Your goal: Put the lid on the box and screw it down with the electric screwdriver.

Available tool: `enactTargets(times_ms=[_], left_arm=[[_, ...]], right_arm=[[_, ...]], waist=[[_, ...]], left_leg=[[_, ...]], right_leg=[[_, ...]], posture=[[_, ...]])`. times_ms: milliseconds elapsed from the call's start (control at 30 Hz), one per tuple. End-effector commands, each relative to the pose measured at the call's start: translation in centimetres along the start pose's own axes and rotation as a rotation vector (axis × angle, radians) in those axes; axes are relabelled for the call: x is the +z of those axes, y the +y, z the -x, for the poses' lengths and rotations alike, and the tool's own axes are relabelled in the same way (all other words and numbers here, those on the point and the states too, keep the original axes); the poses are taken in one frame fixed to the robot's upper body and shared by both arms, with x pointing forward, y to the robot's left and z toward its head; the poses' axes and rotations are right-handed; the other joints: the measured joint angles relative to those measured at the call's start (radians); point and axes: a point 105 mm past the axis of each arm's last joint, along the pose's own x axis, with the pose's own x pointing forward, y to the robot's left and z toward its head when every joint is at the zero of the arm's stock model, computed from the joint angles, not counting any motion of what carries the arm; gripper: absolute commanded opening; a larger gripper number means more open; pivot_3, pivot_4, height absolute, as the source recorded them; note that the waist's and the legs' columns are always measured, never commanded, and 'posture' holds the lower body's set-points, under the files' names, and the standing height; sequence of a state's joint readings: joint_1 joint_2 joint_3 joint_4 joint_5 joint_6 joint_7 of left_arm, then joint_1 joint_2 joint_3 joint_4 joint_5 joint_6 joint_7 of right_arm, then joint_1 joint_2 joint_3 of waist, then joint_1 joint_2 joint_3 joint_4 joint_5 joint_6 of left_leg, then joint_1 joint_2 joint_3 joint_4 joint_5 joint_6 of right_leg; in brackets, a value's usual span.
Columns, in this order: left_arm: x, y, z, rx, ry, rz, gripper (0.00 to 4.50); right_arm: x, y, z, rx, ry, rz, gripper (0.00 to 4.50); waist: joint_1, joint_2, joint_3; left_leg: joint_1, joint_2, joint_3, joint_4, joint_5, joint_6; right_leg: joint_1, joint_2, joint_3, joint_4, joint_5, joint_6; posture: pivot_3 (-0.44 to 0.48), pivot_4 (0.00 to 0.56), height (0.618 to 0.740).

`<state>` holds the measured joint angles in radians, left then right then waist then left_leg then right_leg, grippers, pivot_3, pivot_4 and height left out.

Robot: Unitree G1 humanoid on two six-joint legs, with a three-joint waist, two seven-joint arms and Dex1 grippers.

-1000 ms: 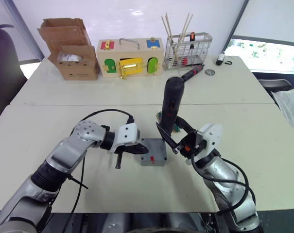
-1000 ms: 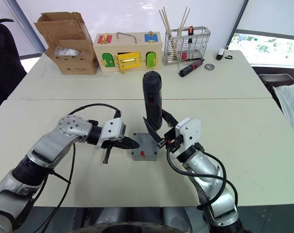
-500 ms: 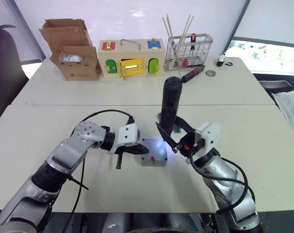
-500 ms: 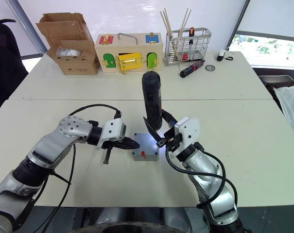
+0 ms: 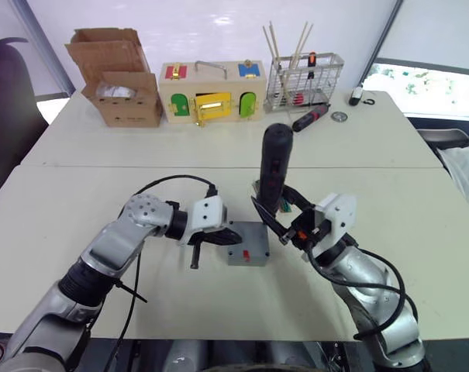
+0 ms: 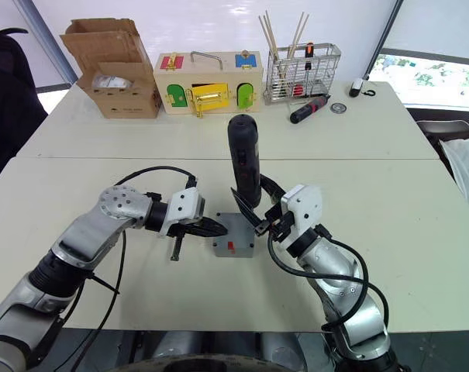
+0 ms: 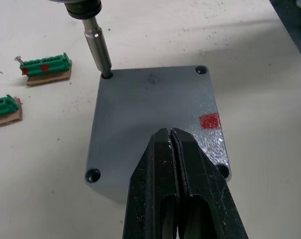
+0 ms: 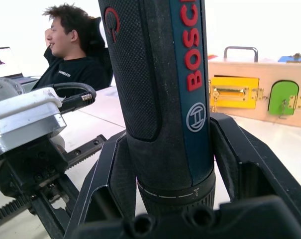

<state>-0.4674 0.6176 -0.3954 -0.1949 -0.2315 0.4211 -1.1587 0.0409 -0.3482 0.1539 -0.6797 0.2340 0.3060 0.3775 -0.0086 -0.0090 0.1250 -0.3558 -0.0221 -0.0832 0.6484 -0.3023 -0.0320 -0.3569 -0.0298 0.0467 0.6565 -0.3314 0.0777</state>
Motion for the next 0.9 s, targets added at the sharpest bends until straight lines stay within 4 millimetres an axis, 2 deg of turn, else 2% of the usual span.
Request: enactTargets(times_ms=[33,167,267,367,433,467,567,667,800,900], left_arm=[[-1.8,-0.3,0.1,-0.018,0.027,0.127,0.0],[0.2,0.5,2.4,-0.017,-0.072,0.191,0.0],[1.4,1.4,3.7,0.006,-0.12,0.21,0.0],[3.0,2.2,4.2,0.022,-0.172,0.201,0.0],[4.0,2.5,4.0,0.025,-0.196,0.174,0.0],[4.6,2.6,4.0,0.024,-0.214,0.162,0.0],[6.4,2.1,3.9,-0.01,-0.249,0.112,0.0],[7.6,0.9,3.6,-0.057,-0.246,0.035,0.0],[7.4,0.0,3.0,-0.073,-0.204,-0.029,0.0],[6.7,-0.2,2.3,-0.06,-0.197,-0.023,0.0]], right_arm=[[1.7,-1.0,0.2,0.035,-0.011,-0.02,1.92],[6.3,-2.2,0.1,0.129,-0.081,-0.035,1.92],[9.1,-4.2,-0.1,0.148,-0.088,0.006,1.92],[12.2,-8.1,-0.6,0.076,-0.096,-0.065,1.92],[12.8,-10.5,-0.4,0.04,-0.035,-0.173,1.92],[12.5,-11.2,0.0,0.048,0.034,-0.239,1.92],[10.8,-13.2,2.1,0.015,0.308,-0.282,1.92],[7.4,-14.7,5.6,-0.039,0.634,-0.42,1.92],[3.2,-16.1,9.8,-0.175,0.916,-0.581,1.92],[1.3,-16.4,11.1,-0.21,1.019,-0.636,1.92]], waist=[[-0.001,0.003,0.004],[-0.005,0.009,0.021],[-0.005,0.009,0.029],[-0.006,0.008,0.031],[-0.002,0.008,0.032],[0.001,0.007,0.033],[0.006,0.005,0.035],[0.003,0.006,0.037],[-0.003,0.007,0.038],[-0.007,0.01,0.04]], left_leg=[[-0.001,0.0,0.0,0.0,0.0,0.0],[-0.005,0.0,0.0,0.0,0.0,0.0],[-0.02,0.0,0.0,0.003,0.0,0.0],[-0.037,0.0,0.0,0.005,0.002,-0.003],[-0.038,0.0,0.0,0.004,0.004,-0.006],[-0.039,0.0,0.0,0.004,0.004,-0.006],[-0.04,-0.001,0.0,0.005,0.003,-0.005],[-0.043,-0.001,0.002,0.006,0.002,-0.003],[-0.044,-0.001,0.002,0.009,0.001,-0.002],[-0.044,0.0,0.004,0.012,0.001,0.0]], right_leg=[[0.0,0.0,0.0,0.0,0.0,0.0],[-0.004,0.0,0.0,0.0,0.0,0.0],[-0.021,0.0,0.0,0.006,0.001,0.0],[-0.039,0.0,-0.001,0.01,0.001,0.0],[-0.041,0.0,-0.002,0.011,0.001,0.0],[-0.041,0.0,-0.002,0.01,0.001,0.0],[-0.039,-0.003,-0.003,0.008,0.001,0.0],[-0.041,-0.003,-0.002,0.008,0.001,0.0],[-0.042,-0.002,-0.003,0.009,0.001,0.0],[-0.042,-0.001,-0.001,0.011,0.001,0.0]], posture=[[0.0,0.15,0.74],[0.0,0.15,0.74],[0.0,0.15,0.74],[0.0,0.15,0.74],[0.0,0.15,0.74],[0.0,0.15,0.74],[0.0,0.15,0.74],[0.0,0.15,0.74],[0.0,0.15,0.74],[0.0,0.15,0.74]])
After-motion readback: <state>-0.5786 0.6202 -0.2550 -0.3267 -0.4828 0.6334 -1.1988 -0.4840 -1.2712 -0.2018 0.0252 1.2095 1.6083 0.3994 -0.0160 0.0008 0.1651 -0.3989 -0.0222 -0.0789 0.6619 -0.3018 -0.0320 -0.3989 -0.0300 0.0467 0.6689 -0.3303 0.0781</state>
